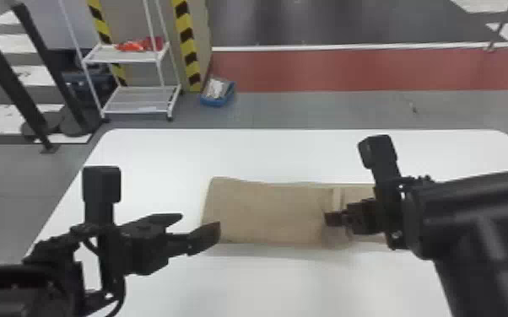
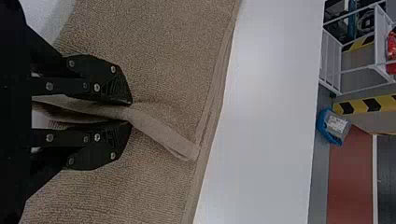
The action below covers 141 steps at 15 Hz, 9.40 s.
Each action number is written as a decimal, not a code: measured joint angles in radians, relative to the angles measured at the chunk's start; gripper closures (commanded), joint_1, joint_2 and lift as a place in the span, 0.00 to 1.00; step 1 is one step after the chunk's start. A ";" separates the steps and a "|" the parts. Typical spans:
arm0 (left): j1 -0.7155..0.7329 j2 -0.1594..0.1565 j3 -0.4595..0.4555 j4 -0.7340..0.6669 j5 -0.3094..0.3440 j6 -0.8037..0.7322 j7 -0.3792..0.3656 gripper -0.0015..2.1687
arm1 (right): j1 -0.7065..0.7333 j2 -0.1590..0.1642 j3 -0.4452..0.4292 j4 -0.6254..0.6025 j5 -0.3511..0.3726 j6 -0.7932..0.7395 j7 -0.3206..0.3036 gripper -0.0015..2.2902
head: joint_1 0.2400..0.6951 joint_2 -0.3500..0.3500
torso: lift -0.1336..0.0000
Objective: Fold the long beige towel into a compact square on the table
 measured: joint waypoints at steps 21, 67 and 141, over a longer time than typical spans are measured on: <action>0.027 0.000 -0.001 -0.036 -0.001 0.000 -0.005 0.03 | 0.019 0.000 0.001 -0.053 0.028 0.036 0.001 0.52 | 1.00 0.59 | 0.07; 0.064 -0.005 0.015 -0.048 -0.005 -0.021 -0.007 0.03 | -0.017 0.000 -0.475 -0.092 -0.112 -0.044 0.186 0.52 | 1.00 0.39 | 0.07; 0.102 -0.009 -0.037 -0.033 -0.049 -0.031 -0.007 0.04 | -0.178 -0.087 -0.823 0.178 -0.061 0.049 0.291 0.52 | 1.00 0.12 | 0.07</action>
